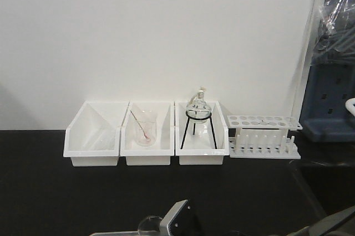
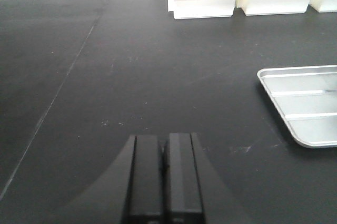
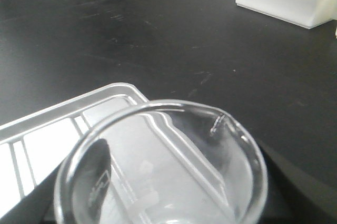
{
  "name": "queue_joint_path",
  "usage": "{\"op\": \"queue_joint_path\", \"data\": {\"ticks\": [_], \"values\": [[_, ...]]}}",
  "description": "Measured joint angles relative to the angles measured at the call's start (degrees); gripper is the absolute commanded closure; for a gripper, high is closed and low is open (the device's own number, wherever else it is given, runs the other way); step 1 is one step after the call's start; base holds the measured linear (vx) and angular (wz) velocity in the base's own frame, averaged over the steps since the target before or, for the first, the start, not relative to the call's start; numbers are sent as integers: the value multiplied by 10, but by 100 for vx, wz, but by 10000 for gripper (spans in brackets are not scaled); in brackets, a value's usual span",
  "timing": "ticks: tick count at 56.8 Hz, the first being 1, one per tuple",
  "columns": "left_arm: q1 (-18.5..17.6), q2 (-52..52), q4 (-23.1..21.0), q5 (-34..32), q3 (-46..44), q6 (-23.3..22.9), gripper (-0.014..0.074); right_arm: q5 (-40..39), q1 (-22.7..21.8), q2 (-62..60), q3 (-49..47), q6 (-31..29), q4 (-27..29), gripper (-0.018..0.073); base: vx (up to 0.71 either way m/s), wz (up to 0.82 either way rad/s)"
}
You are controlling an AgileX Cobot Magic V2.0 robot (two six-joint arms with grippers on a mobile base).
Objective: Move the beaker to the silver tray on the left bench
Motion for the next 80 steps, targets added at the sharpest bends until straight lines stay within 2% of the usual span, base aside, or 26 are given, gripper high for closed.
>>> {"op": "queue_joint_path", "data": {"ticks": [6, 19, 29, 41, 57, 64, 70, 73, 80], "values": [[0, 0, 0, 0, 0, 0, 595, 0, 0, 0, 0, 0, 0, 365, 0, 0], [0, 0, 0, 0, 0, 0, 595, -6, 0, 0, 0, 0, -1, 39, 0, 0], [0, 0, 0, 0, 0, 0, 595, -52, 0, 0, 0, 0, 7, -153, 0, 0], [0, 0, 0, 0, 0, 0, 595, -65, 0, -2, 0, 0, 31, -160, 0, 0], [0, 0, 0, 0, 0, 0, 595, -65, 0, -43, 0, 0, 29, -94, 0, 0], [0, 0, 0, 0, 0, 0, 595, -65, 0, -78, 0, 5, 27, -10, 0, 0], [0, 0, 0, 0, 0, 0, 595, -40, 0, -121, 0, 30, 22, 144, 0, 0], [0, 0, 0, 0, 0, 0, 595, -8, 0, -147, 0, 52, 20, 265, 0, 0], [0, 0, 0, 0, 0, 0, 595, 150, 0, -236, 0, 127, 18, 575, 0, 0]]}}
